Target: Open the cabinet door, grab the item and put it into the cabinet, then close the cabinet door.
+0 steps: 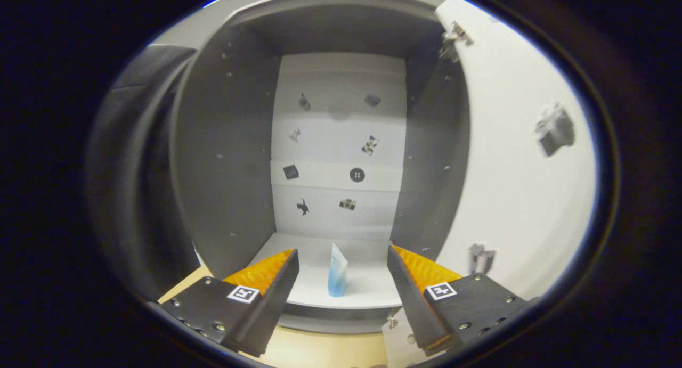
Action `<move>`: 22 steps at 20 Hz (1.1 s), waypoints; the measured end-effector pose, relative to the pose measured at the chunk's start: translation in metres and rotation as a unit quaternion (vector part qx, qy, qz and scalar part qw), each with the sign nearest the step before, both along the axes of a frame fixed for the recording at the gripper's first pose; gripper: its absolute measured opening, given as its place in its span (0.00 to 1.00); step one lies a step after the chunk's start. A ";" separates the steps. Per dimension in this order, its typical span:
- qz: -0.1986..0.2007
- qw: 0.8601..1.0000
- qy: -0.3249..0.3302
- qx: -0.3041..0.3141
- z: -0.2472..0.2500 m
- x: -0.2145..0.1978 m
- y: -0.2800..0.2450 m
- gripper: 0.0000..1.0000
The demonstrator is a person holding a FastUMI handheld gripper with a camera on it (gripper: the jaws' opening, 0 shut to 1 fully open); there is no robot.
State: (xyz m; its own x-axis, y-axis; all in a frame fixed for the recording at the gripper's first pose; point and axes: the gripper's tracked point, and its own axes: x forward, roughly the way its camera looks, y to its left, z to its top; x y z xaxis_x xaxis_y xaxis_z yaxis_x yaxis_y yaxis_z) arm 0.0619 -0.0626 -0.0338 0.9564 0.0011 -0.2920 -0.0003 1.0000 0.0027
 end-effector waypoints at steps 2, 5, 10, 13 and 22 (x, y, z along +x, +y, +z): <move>-0.025 0.999 -0.033 0.015 0.025 -0.036 -0.006 0.98; -0.051 0.997 -0.054 0.028 0.043 -0.094 -0.015 0.98; -0.150 0.985 -0.082 0.013 0.070 -0.199 -0.070 0.98; -0.210 0.975 -0.077 -0.010 0.069 -0.255 -0.106 0.98; -0.389 0.918 -0.054 -0.053 0.061 -0.375 -0.250 0.98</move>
